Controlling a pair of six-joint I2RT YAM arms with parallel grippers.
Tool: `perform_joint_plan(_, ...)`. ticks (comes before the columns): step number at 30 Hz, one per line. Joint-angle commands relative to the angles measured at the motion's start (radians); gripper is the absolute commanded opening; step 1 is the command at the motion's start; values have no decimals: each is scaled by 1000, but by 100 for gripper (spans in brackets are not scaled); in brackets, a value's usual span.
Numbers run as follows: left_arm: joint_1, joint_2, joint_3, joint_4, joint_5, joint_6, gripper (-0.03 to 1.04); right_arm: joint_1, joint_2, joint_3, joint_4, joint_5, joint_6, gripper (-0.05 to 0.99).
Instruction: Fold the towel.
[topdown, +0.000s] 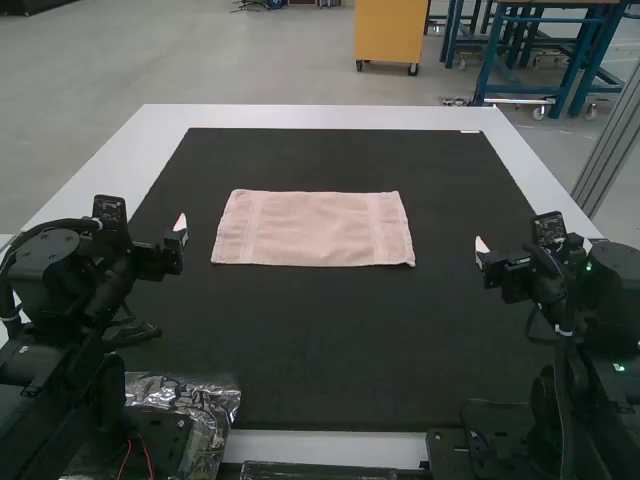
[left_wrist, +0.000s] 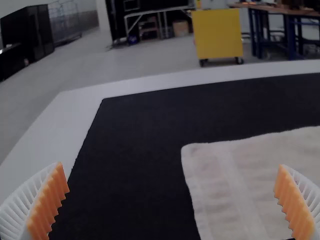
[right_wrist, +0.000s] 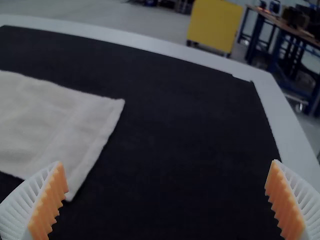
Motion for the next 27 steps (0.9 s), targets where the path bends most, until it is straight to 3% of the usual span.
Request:
perform_joint_plan(1, 10, -2, -5, 3, -4, -11, 97, -3, -6, -19, -52, -49, -9, 91)
perform_joint_plan(8, 10, -2, -5, 3, -4, -11, 97, -3, -6, -19, -52, -49, -9, 91)
perform_joint_plan(11, 10, -2, -7, 3, -4, -9, 97, -1, -8, -19, -57, -83, -27, 91)
perform_joint_plan(16, 7, -2, -5, 8, -4, -5, 97, -1, -6, -19, -104, -100, -164, 91)
perform_joint_plan(18, 7, -2, -5, 19, -4, -1, 97, 0, -6, -19, -58, -109, -167, 91)
perform_joint_plan(19, 6, -2, -5, 32, -4, 2, 97, -3, -6, -19, -24, -78, -165, 91)
perform_joint_plan(20, 7, -2, -7, 48, -4, 9, 97, -6, -6, -19, 22, -12, -167, 91)
perform_joint_plan(23, 6, -2, -7, 120, -4, 123, 92, -6, -6, -19, 143, 126, -233, 91)
perform_joint_plan(24, 6, -2, -5, 140, -6, 149, 92, -4, -6, -19, 153, 139, -251, 91)
perform_joint_plan(25, 9, -2, -7, 161, -26, 152, 92, -1, -6, -19, 184, 144, -251, 91)
perform_joint_plan(26, 10, -2, -5, 180, -53, 187, 92, -3, -6, -19, 230, 150, -242, 91)
perform_joint_plan(27, 10, -2, -5, 200, -79, 278, 92, -3, -6, -19, 265, 149, -237, 91)
